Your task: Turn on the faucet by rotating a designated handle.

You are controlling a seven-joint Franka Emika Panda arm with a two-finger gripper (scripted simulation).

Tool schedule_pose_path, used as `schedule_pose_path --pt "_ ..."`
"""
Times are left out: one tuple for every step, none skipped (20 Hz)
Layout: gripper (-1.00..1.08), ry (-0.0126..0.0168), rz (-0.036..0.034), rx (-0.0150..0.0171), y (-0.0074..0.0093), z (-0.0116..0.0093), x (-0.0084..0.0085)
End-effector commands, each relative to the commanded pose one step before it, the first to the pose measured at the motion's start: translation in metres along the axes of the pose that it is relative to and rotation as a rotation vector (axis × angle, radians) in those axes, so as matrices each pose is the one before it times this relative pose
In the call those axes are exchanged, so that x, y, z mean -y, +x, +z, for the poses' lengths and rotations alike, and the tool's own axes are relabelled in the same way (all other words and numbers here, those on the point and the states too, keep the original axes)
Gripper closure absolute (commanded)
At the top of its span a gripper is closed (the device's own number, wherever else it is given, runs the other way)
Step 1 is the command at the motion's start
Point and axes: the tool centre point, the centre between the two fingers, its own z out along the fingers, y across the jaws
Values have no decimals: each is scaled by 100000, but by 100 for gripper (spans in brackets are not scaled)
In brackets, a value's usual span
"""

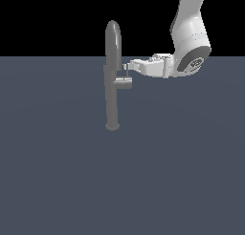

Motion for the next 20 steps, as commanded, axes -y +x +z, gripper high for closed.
schedule_pose_path --pt "108 23 -47 -27 -239 3 -490" --pt "108 0 0 0 -91 8 -211" --pt "108 0 0 0 -92 8 -214" --pt "108 31 -60 13 -130 -15 -236" --pt "108 0 0 0 -95 8 -219" --pt "108 0 0 0 -96 7 -222" --pt "108 0 0 0 -97 7 -225" --pt "108 0 0 0 -99 7 -227" --pt "108 0 0 0 0 0 0" --pt "108 316 35 -114 221 -26 298" --pt "108 0 0 0 -6 -8 -250" --pt "108 0 0 0 -6 -8 -253" --pt "108 -61 -15 29 -12 22 -253" --pt "108 0 0 0 -6 -8 -259" --pt "108 0 0 0 -6 -8 -262" --pt "108 -62 -15 27 -12 22 -261" --pt "108 0 0 0 -6 -9 -267" --pt "108 0 0 0 -6 -9 -270" --pt "108 -63 -14 25 -12 22 -269" --pt "108 0 0 0 -7 -10 -276"
